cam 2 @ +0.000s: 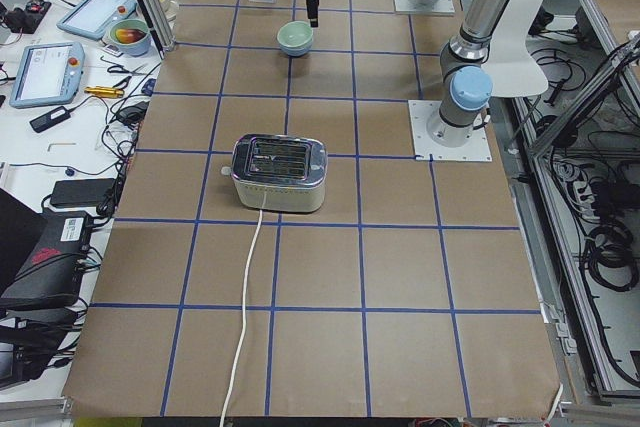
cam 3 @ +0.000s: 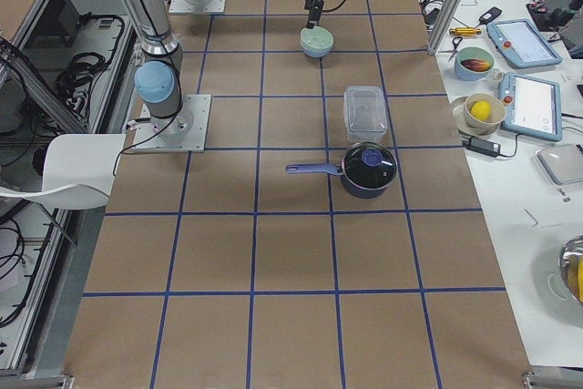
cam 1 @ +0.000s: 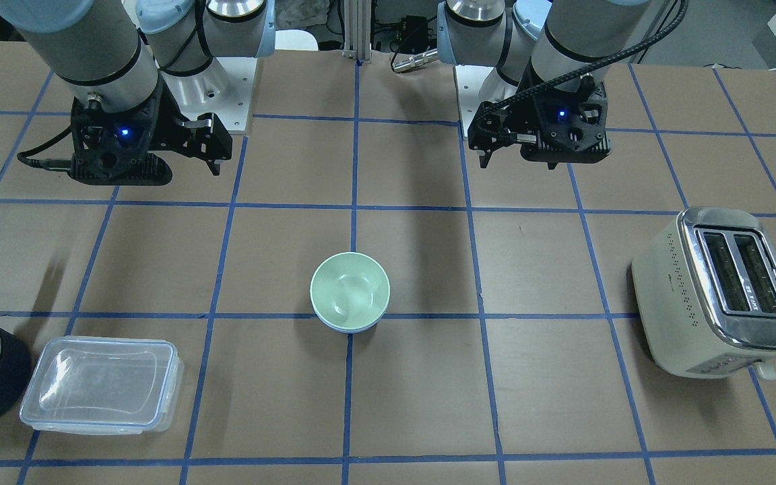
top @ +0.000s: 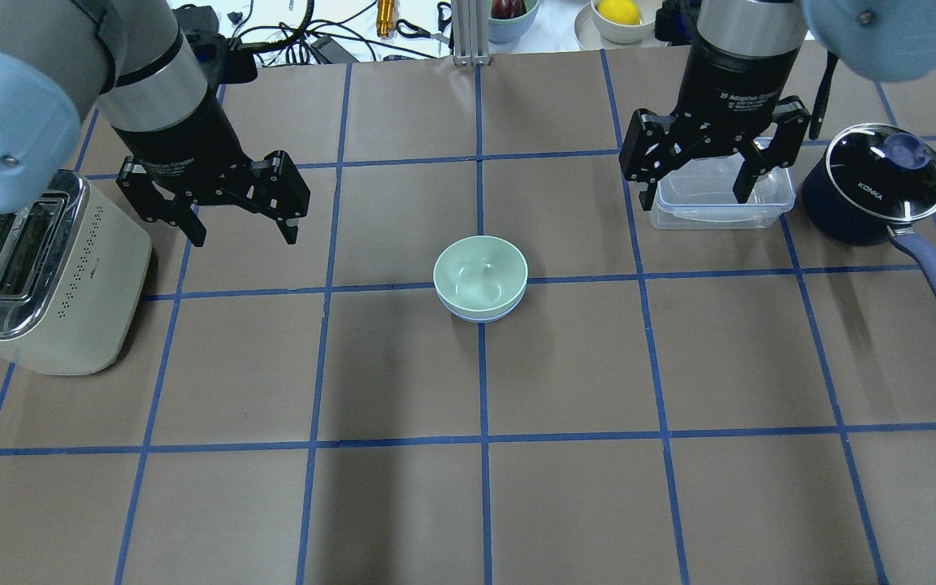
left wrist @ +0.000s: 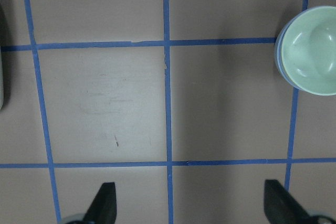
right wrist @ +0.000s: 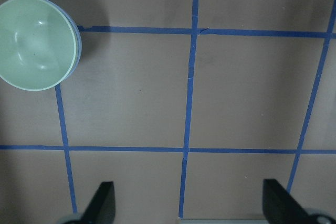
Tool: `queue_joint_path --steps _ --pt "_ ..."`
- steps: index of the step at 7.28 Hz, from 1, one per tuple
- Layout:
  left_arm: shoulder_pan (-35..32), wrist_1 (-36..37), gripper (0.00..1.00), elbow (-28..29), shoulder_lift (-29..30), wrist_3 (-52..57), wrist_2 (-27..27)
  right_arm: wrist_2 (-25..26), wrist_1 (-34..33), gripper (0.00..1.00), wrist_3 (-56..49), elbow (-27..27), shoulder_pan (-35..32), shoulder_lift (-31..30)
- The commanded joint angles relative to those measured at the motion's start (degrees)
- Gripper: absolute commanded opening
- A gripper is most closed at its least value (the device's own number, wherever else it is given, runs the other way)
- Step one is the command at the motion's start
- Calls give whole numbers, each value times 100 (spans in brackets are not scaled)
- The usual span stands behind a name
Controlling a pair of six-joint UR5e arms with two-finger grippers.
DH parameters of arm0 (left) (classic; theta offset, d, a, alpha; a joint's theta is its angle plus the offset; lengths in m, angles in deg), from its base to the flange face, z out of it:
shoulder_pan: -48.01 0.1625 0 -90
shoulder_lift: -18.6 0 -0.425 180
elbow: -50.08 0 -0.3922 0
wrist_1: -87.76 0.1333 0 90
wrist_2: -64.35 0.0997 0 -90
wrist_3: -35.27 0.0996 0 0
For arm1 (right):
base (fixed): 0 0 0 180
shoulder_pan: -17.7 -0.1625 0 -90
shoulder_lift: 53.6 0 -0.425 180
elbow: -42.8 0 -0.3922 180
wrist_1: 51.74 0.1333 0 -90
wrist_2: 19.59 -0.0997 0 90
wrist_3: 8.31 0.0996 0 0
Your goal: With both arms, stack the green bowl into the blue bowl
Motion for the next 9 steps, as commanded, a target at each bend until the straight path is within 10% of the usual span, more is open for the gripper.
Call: queue_joint_path --steps 1,9 --pt "-28 58 100 -14 82 -109 -42 -2 -92 100 165 -80 28 -214" --pt "-125 481 100 -32 56 -145 -25 -90 -101 100 396 -132 10 -259"
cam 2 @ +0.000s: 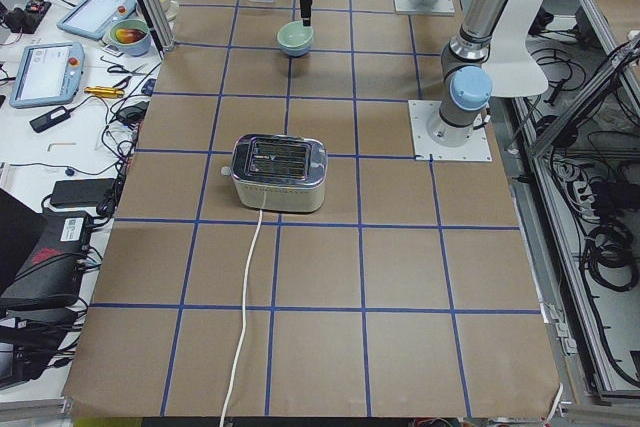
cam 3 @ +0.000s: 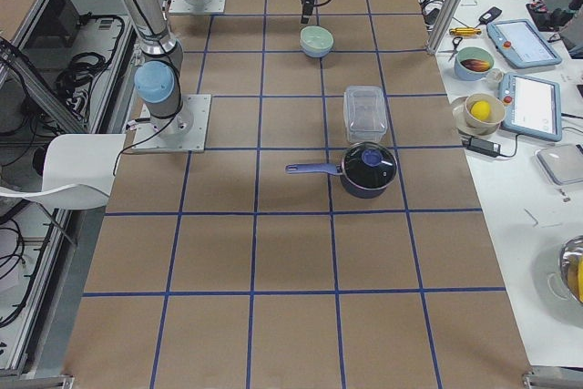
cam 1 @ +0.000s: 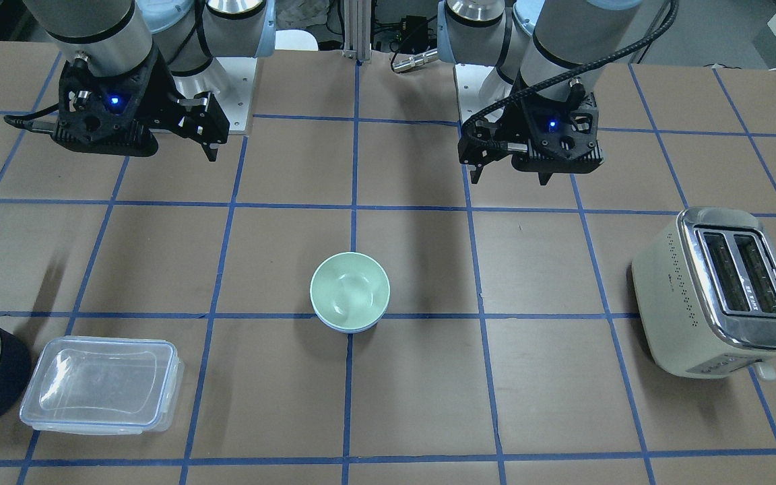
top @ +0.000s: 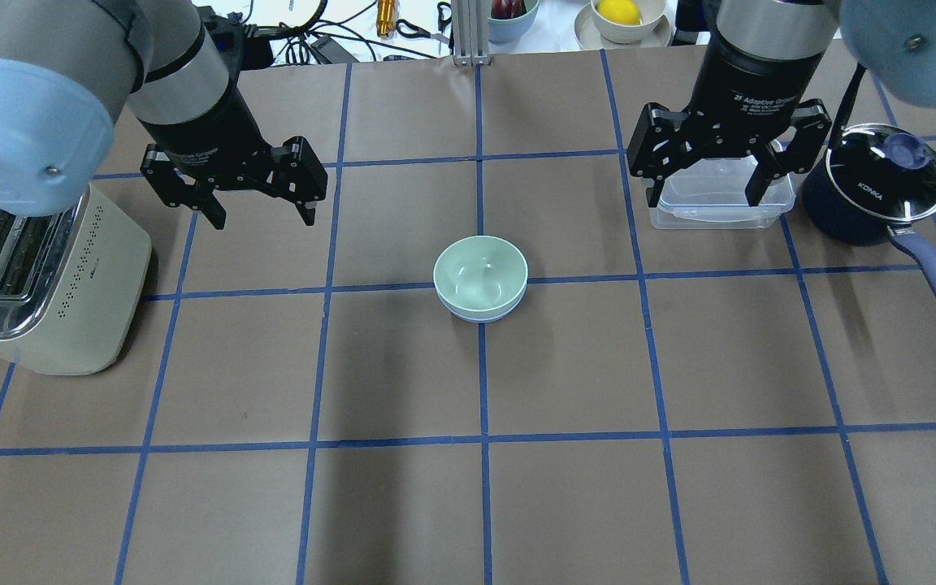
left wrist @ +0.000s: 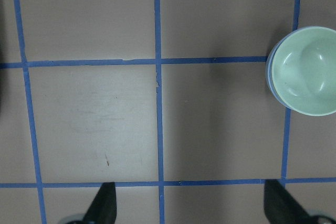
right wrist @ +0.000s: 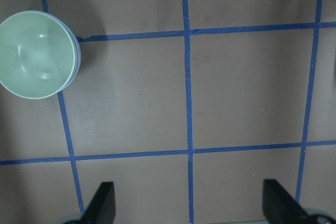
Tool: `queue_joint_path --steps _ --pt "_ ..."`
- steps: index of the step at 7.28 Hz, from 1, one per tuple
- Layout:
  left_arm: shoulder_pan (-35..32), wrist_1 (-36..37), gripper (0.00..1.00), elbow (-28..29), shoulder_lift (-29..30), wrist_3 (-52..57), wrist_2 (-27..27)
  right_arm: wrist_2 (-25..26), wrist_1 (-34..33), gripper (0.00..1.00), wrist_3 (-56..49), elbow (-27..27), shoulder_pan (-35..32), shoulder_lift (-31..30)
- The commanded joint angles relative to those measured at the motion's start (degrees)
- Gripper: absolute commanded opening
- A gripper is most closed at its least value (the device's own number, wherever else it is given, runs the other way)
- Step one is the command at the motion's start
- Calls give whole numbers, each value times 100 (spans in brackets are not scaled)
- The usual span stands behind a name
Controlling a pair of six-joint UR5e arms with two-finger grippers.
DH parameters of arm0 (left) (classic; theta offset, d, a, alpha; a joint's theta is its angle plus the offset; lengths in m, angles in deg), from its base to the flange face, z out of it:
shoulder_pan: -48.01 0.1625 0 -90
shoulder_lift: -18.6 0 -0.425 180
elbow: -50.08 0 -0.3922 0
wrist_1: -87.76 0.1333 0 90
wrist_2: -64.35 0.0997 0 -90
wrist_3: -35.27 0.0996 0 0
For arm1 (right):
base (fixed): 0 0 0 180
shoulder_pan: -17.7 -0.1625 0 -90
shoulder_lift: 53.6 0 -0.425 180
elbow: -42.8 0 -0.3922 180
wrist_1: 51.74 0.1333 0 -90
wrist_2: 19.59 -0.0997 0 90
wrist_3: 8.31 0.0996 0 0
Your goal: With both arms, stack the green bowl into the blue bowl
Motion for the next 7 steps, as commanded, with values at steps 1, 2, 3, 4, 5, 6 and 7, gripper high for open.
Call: queue_joint_path --steps 1,2,3,4,5,6,7 --pt "-2 -84 100 -1 -29 0 18 -35 -99 100 -46 -132 0 27" --pt "-10 -171 100 16 -72 0 18 -17 -187 100 -20 -212 0 19" --pt "-2 -172 100 -1 -73 0 18 -26 -188 100 7 -213 0 -16" --pt "-2 -172 100 -1 -73 0 27 9 -179 100 24 -213 -9 -25" --pt "-10 -180 100 -1 -64 0 35 1 -188 100 25 -213 -9 -26" --pt "-10 -172 100 -1 -64 0 36 18 -179 100 33 -195 -9 -43" --pt "-10 -180 100 -1 -55 0 36 9 -179 100 51 -195 -9 -87"
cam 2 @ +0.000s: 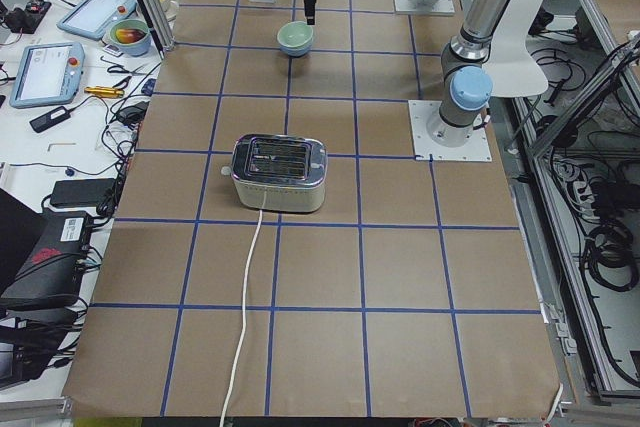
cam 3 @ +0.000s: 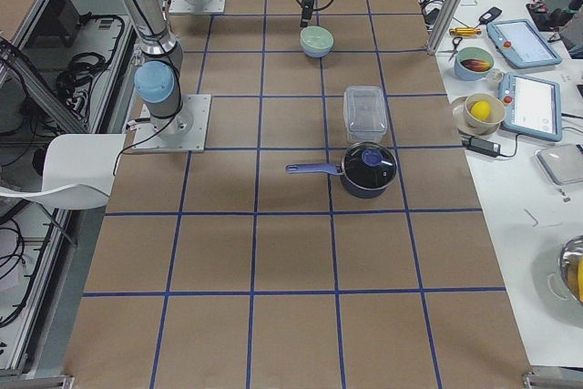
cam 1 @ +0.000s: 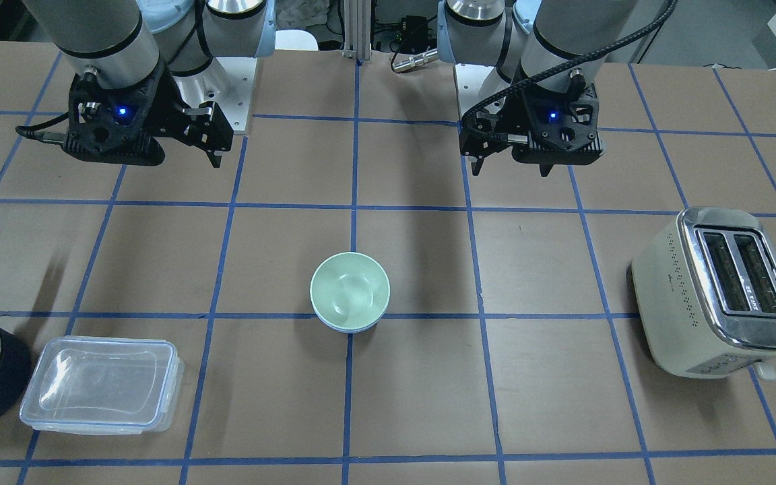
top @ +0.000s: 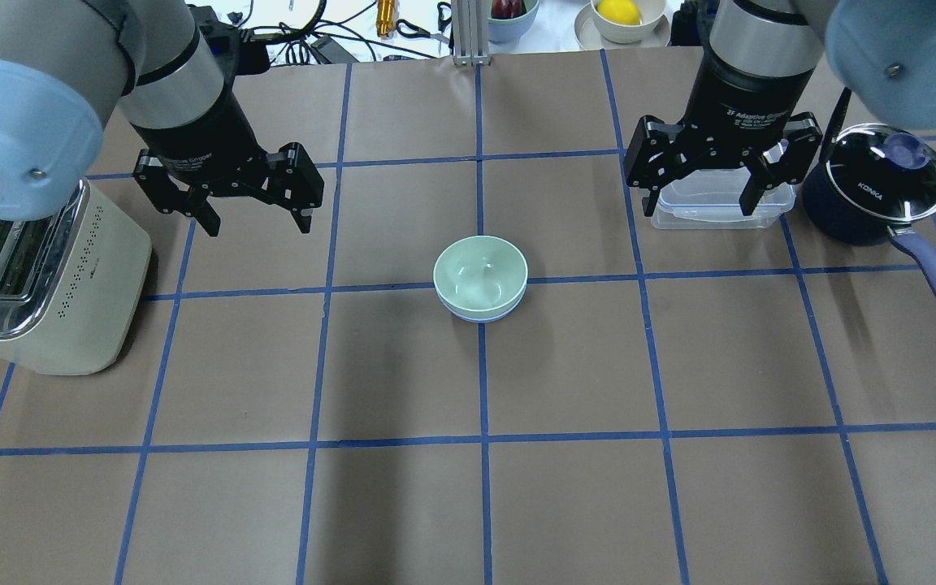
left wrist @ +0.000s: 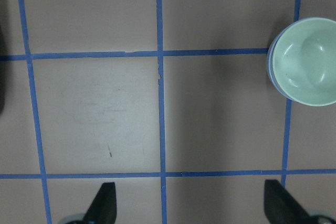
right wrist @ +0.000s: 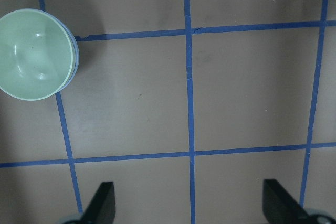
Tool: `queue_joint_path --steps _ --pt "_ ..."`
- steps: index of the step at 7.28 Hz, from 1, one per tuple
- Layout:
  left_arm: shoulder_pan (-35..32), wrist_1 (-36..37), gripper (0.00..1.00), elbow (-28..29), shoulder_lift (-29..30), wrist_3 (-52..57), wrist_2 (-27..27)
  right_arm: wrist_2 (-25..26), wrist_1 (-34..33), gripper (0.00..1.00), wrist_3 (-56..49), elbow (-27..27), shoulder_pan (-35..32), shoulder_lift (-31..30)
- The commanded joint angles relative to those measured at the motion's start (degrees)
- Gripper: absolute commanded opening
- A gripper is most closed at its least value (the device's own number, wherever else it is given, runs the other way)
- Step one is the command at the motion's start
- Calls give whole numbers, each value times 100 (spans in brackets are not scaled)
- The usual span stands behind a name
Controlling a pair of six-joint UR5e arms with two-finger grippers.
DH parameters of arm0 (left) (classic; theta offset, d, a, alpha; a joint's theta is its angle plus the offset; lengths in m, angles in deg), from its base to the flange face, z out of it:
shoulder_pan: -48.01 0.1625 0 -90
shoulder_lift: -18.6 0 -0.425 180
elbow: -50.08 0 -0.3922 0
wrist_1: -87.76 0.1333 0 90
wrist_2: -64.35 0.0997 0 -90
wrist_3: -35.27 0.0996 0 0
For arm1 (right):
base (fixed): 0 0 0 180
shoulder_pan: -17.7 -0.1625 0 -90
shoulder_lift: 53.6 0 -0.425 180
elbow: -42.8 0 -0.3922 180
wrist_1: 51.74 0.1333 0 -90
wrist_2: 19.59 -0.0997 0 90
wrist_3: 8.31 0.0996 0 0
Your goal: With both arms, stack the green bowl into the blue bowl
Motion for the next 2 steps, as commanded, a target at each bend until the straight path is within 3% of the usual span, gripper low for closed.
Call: queue_joint_path --steps 1,2 --pt "-1 3 100 -9 7 0 1 -9 2 100 26 -11 -10 -31" --pt "8 -5 100 -9 7 0 1 0 2 100 26 -12 -1 -40"
